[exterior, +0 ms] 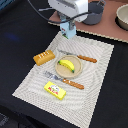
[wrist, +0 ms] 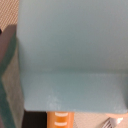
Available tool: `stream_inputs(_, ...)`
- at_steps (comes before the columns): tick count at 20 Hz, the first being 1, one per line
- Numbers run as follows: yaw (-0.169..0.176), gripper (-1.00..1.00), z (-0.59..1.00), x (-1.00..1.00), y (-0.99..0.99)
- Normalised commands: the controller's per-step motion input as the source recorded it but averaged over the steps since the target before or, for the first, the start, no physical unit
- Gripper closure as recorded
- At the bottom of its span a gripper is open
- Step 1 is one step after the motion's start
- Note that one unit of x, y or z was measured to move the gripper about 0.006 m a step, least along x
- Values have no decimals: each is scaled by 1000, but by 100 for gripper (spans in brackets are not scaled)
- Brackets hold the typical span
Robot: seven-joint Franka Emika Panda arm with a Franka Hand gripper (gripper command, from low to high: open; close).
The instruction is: Interact with the objects in diverse but meaningful ways.
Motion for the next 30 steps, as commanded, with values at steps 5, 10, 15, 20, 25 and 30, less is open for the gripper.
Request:
stream_inputs(5, 0, 100, -179, 492, 147)
stream_inputs(10, 26, 100, -80, 473, 330)
stream_inputs(15, 30, 100, -65, 455, 295)
stream_inputs(20, 13, 100, -77, 434, 218)
stream_inputs(25, 3, -100, -22, 429, 140)
stream_inputs(30, 1, -100, 237, 379, 81)
